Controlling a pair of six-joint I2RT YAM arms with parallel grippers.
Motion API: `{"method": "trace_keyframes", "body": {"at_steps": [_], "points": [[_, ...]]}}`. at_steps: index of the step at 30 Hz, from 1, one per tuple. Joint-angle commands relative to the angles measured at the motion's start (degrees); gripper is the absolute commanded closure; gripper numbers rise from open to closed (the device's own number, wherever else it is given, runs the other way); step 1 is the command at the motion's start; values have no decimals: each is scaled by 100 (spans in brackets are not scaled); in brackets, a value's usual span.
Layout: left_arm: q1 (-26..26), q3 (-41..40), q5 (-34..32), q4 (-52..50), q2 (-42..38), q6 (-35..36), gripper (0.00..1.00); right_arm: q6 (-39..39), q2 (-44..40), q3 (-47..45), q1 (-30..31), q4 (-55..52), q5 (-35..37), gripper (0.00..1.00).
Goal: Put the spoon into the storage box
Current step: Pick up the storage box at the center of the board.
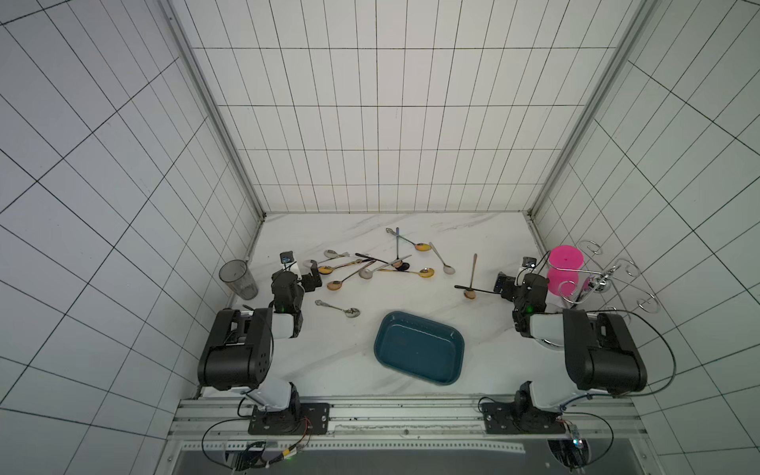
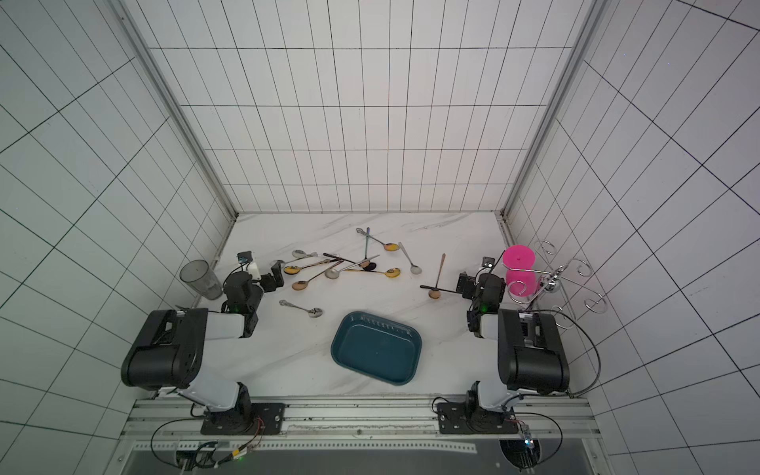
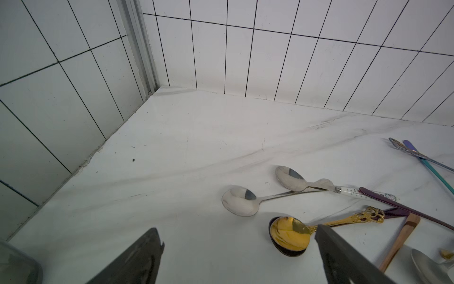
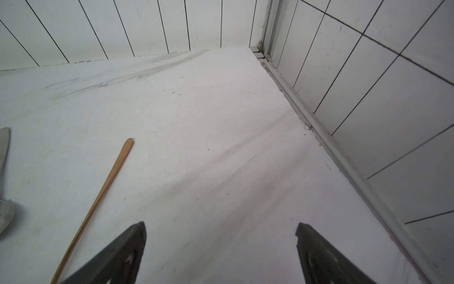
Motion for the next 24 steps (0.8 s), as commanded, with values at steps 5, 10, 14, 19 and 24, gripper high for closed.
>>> {"method": "trace_keyframes", "body": {"at_steps": [5,10,14,19,24], "points": [[-13,65,2,-108,-87,-46,1,-55,-66,69,23,56,-273,1],[-15,17,-2,70,-37,-31,1,-55,-68,69,17,50,-282,1],[-57,-44,-63,316,31,11,1,-55,-68,69,14,51,-282,1],[-225,-71,-459,363,31,50,1,-53,-68,69,12,52,-295,1],[-339,-23,-749,121,-52,60,1,-64,-76,71,-12,30,-330,1]]}}
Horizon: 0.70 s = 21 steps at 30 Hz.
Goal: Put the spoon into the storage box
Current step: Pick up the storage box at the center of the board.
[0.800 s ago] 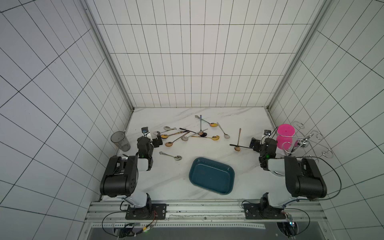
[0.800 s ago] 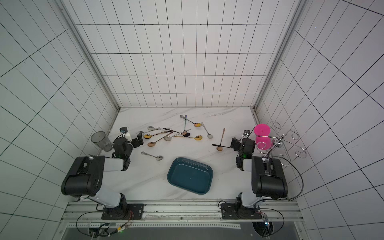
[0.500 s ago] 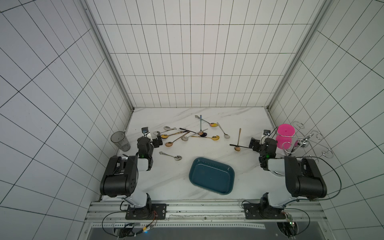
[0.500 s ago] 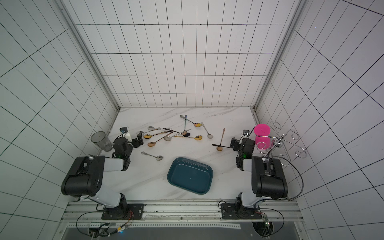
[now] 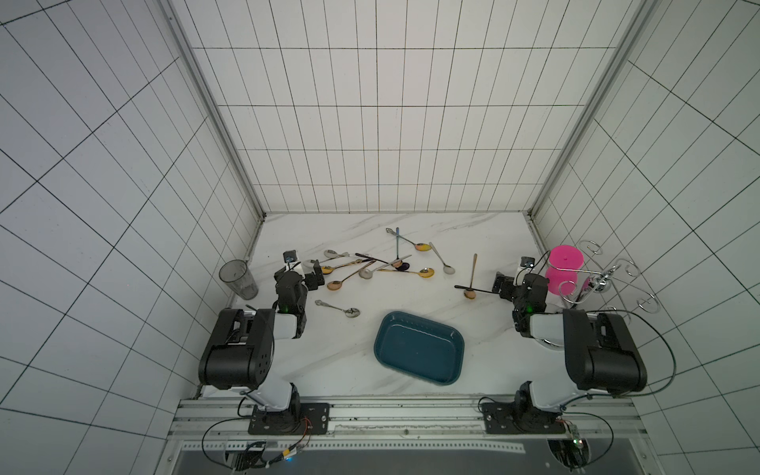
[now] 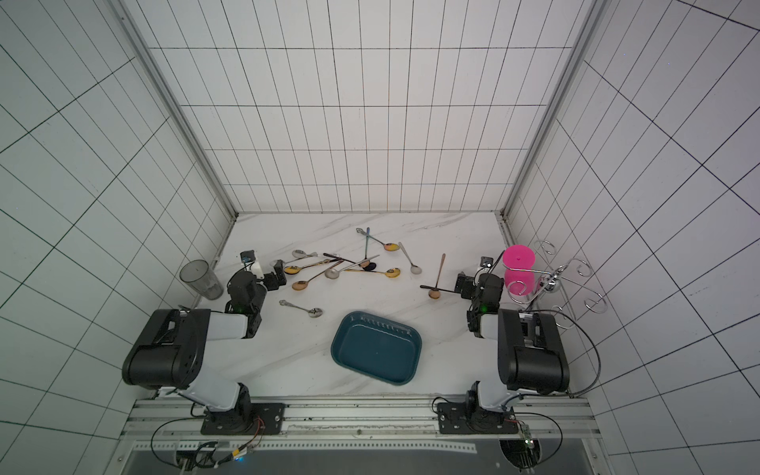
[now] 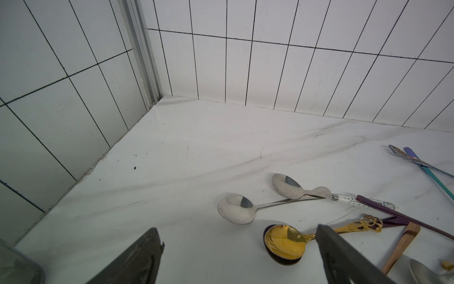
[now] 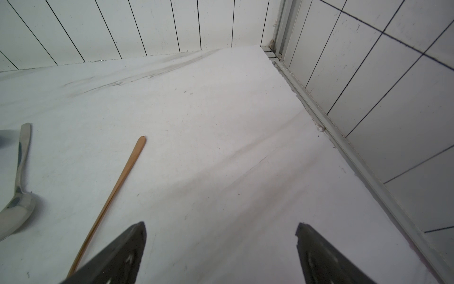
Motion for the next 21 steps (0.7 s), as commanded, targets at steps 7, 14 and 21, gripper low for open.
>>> {"method": "trace_keyframes", "body": {"at_steps": [7,14,21], "points": [[-48,-32,-156,-157,-308,121,1,-66,-498,291,105,-681,220,1],[-52,670,205,-2043,-1093,10,1,-116,-1288,589,382,-1868,367,1],[-65,2258,754,-5096,-1441,-8,2,1073,-1708,1181,409,-3031,215,2]]}}
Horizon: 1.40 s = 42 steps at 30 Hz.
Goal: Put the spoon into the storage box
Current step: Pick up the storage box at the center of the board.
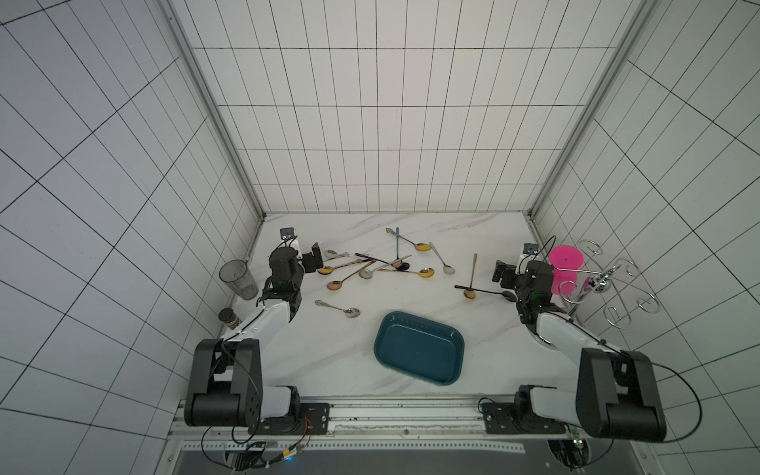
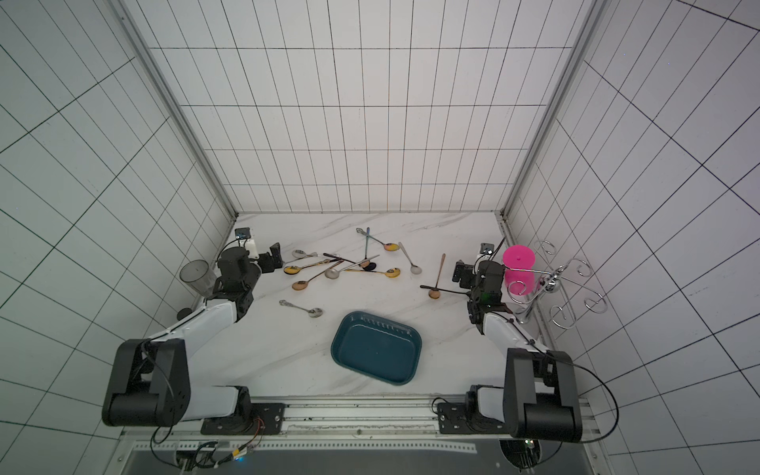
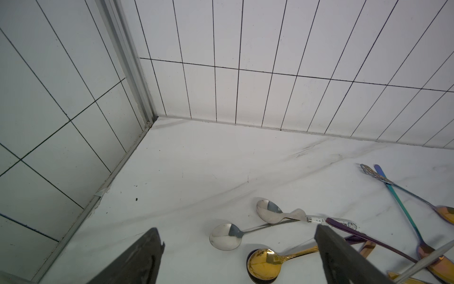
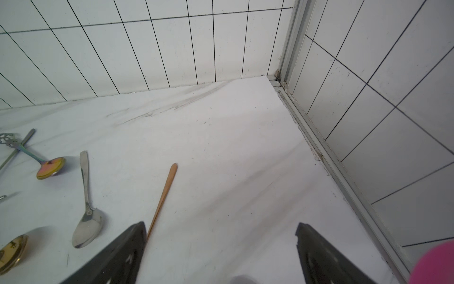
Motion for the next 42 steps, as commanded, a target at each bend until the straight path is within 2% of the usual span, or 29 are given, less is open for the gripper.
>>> {"method": "trace_keyframes", "body": {"at_steps": [1,3,5,7,8,10,17,27,32,42], "points": [[-39,627,392,-1950,-254,-61,2,1077,-185,548,20,-1098,156,1],[-37,872,371,-2521,-428,-173,2,1389,-214,814,11,-1500,-202,1],[-39,1055,371,-2967,-587,-276,2,1371,-223,960,41,-1639,-827,2],[-24,1026,415,-3136,-771,-263,2,1399,-256,1006,230,-1608,-1068,1],[37,934,570,-3094,-887,-250,2,1377,-259,1053,345,-1663,-1099,1],[396,739,1471,-2961,-1027,-187,1,1202,-223,1282,703,-2077,-1021,1],[528,519,1573,-2839,-1184,-3,1,583,100,1963,1789,-3079,-970,1],[438,598,1765,-2897,-1043,-119,1,474,271,2248,2264,-3347,-896,1],[437,658,1694,-2930,-1042,-111,1,-24,383,2513,2729,-3964,-876,1],[434,784,1751,-3049,-993,-66,1,-666,625,2847,3912,-5192,-1618,0]]}}
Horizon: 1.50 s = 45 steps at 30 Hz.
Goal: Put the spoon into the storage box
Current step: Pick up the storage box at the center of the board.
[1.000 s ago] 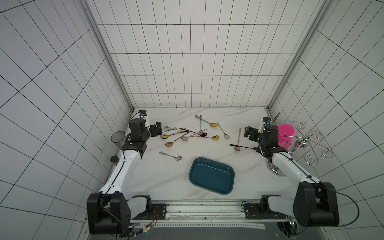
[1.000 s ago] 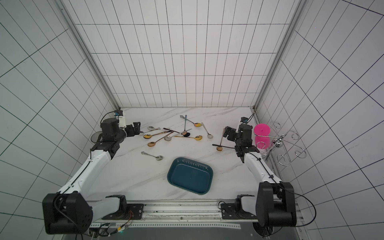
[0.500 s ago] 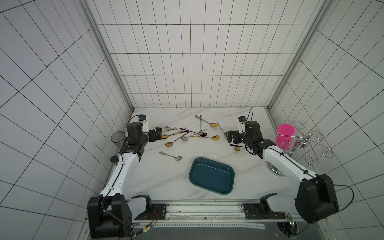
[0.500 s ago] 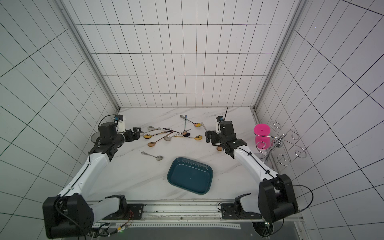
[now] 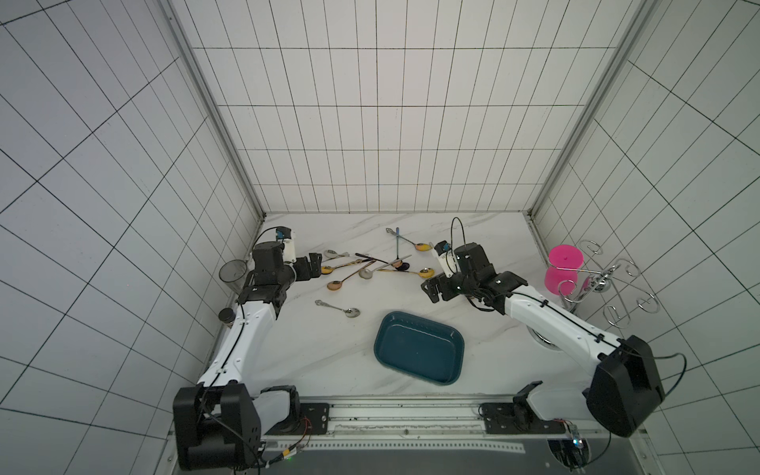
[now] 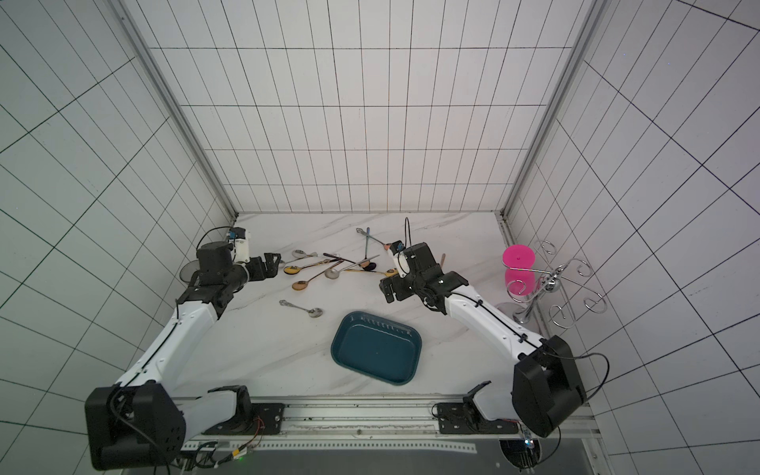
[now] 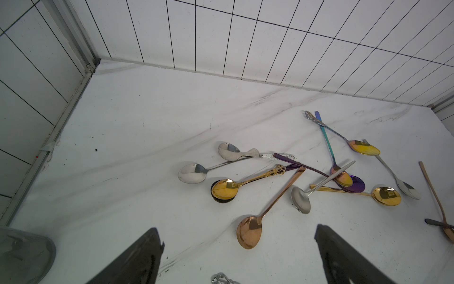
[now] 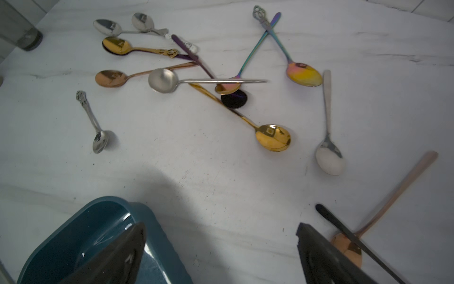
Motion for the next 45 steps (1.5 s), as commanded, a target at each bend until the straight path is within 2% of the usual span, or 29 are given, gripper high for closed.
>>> {"method": "trace_keyframes", "body": {"at_steps": [1,5,12,15,18,22,29,32,36,40,45], "points": [[-22,183,97,-58,63,33,1,-391,142,243,387,-736,-439,0],[-13,256,122,-112,116,46,1,-646,295,227,717,-1054,-624,1],[21,268,125,-131,138,71,1,-781,667,25,736,-1077,-556,8],[31,332,107,-210,119,54,1,-736,932,119,736,-1015,-560,15],[25,280,123,-153,106,63,1,-818,1291,221,745,-1052,-693,29],[27,358,81,-252,110,55,1,-847,1558,283,745,-1081,-506,41],[24,341,99,-261,100,67,1,-1034,1685,398,737,-1181,-414,85],[23,298,105,-193,99,79,1,-1152,1618,368,729,-1176,-378,100],[22,349,99,-258,105,71,1,-1129,1402,374,654,-1303,-207,100],[21,297,116,-192,95,71,1,-931,1014,417,532,-1340,-482,100],[34,352,81,-259,78,59,1,-317,842,822,239,-1494,-1051,100]]}}
